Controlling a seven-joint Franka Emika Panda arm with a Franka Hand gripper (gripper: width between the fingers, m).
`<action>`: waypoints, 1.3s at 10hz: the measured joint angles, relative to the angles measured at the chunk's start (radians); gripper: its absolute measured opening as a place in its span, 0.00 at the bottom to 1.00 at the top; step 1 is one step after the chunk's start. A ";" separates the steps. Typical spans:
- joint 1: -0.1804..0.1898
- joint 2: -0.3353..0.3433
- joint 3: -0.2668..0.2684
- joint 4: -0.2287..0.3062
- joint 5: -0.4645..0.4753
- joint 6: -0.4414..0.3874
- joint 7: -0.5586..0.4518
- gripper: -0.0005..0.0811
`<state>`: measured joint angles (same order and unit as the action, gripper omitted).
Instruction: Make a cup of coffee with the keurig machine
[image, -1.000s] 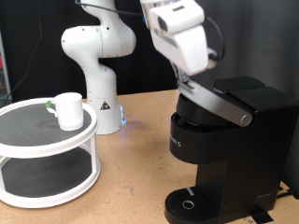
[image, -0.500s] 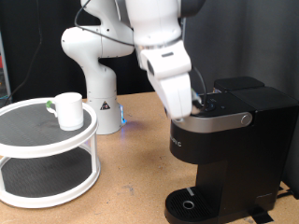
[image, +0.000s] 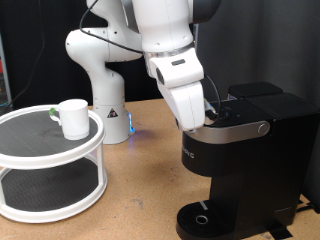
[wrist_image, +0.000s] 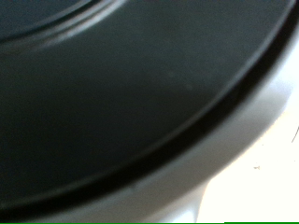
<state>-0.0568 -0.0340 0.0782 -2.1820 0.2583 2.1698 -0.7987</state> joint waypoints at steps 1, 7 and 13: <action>-0.001 0.000 -0.001 0.000 0.015 0.000 -0.021 0.01; -0.009 -0.028 -0.030 0.005 0.217 -0.059 -0.235 0.01; -0.010 -0.057 -0.035 0.051 0.225 -0.162 -0.221 0.01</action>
<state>-0.0664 -0.0915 0.0428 -2.1309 0.4838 2.0075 -1.0193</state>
